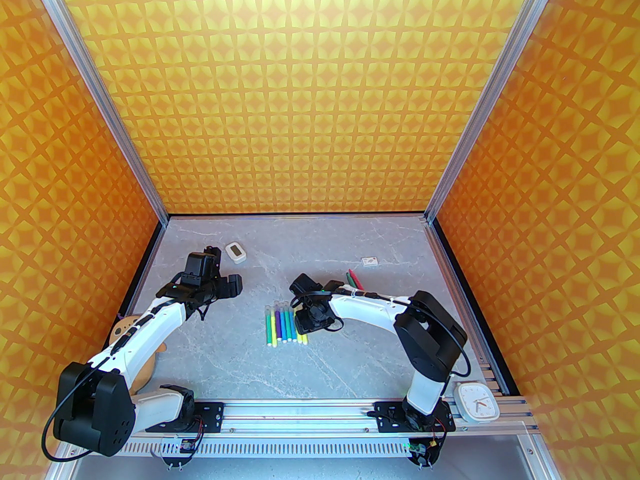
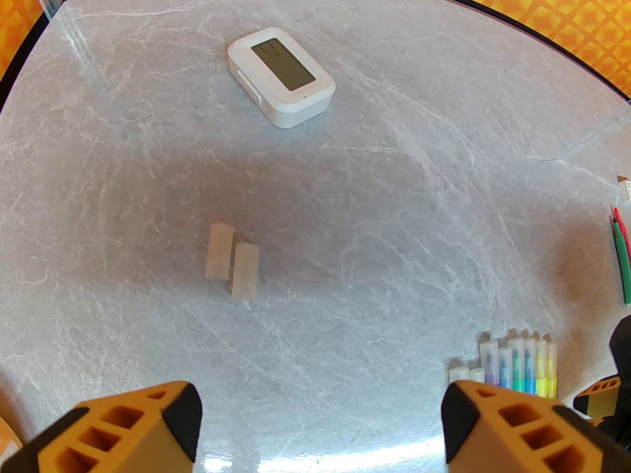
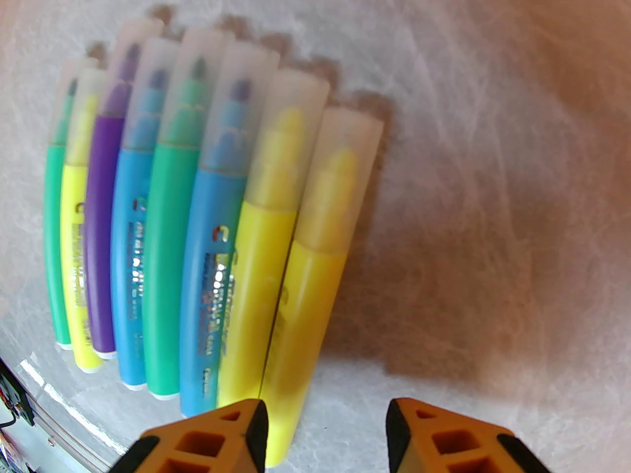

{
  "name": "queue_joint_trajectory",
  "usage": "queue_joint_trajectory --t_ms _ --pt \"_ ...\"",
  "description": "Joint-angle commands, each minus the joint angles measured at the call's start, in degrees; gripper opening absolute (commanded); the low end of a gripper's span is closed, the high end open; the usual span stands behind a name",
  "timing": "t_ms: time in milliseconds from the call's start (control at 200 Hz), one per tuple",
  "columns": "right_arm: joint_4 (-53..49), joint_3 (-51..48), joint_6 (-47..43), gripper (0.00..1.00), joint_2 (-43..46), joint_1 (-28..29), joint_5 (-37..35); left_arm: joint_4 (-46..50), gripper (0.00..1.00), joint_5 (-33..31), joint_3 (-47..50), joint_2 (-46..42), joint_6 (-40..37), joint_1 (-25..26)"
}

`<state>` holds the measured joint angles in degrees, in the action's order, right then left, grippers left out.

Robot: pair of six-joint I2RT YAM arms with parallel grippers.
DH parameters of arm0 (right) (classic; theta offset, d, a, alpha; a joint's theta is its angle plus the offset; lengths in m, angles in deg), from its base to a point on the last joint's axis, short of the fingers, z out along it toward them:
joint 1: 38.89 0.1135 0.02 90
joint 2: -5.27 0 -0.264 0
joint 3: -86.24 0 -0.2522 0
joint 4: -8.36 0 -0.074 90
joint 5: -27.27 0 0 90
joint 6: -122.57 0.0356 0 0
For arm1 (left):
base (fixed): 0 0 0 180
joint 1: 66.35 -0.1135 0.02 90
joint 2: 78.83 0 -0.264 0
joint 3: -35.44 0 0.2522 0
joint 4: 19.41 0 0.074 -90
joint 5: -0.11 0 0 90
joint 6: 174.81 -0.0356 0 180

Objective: Open the pen caps

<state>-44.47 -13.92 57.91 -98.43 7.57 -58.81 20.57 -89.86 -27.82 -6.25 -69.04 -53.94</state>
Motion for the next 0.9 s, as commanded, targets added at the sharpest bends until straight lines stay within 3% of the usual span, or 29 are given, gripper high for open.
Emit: queue_joint_trajectory --t_ms 0,275,895 --pt "1.8 0.9 1.3 0.44 -0.9 0.4 1.8 -0.4 0.84 1.0 1.1 -1.3 -1.3 -0.4" --pt "1.8 0.4 1.3 0.41 -2.6 0.4 1.0 -0.4 0.85 1.0 1.3 -2.0 -1.6 -0.5" --pt "-9.1 7.2 -3.8 0.35 -10.7 0.4 -10.2 0.5 0.85 1.0 0.7 -3.5 -2.4 -1.1"
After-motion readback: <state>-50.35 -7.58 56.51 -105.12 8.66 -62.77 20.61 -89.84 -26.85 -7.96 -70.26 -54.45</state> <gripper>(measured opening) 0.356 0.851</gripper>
